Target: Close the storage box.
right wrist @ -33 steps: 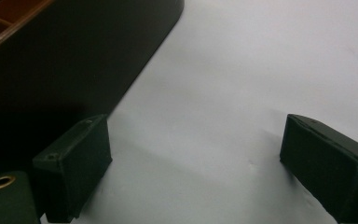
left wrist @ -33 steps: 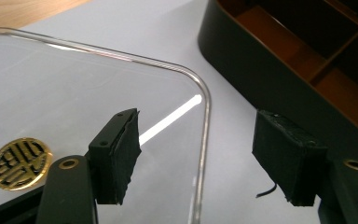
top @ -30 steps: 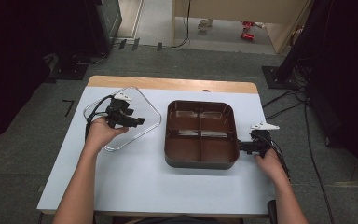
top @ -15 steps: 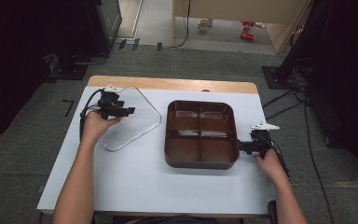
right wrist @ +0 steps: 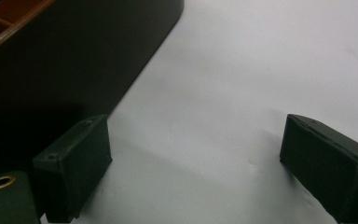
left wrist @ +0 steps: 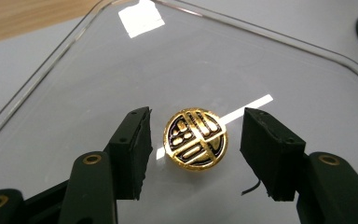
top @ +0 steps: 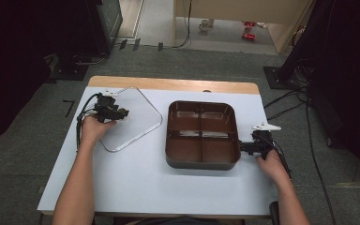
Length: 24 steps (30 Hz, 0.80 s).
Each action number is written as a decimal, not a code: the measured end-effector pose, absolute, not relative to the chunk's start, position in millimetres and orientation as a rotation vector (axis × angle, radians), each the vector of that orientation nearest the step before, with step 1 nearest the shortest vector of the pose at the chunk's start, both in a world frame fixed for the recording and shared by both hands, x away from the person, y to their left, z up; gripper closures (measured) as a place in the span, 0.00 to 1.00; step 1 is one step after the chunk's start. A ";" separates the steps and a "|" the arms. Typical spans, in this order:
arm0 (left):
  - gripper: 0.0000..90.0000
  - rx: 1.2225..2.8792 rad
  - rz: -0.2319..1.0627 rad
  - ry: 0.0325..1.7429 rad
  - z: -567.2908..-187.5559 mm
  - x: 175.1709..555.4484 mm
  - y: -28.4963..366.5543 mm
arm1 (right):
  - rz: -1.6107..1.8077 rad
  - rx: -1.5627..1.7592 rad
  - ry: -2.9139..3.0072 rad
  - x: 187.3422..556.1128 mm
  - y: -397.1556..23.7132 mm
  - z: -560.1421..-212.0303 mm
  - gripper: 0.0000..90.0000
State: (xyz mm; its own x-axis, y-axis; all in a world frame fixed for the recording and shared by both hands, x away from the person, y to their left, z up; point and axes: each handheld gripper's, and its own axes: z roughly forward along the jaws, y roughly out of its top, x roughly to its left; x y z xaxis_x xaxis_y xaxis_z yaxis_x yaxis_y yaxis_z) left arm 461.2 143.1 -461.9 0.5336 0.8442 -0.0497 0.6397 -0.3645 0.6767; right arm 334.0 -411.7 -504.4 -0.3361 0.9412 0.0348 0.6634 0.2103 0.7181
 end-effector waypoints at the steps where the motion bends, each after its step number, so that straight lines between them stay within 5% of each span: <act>1: 0.48 2.124 0.400 1.202 -464.5 461.6 143.5 | 0.912 1.489 2.079 334.0 -411.7 -504.4 0.09; 10: 0.65 2.112 0.358 1.216 -471.8 462.4 145.8 | 0.912 1.488 2.079 334.0 -411.7 -504.4 0.09; 24: 0.66 2.151 0.342 1.231 -465.9 461.2 144.3 | 0.912 1.488 2.079 334.0 -411.7 -504.4 0.09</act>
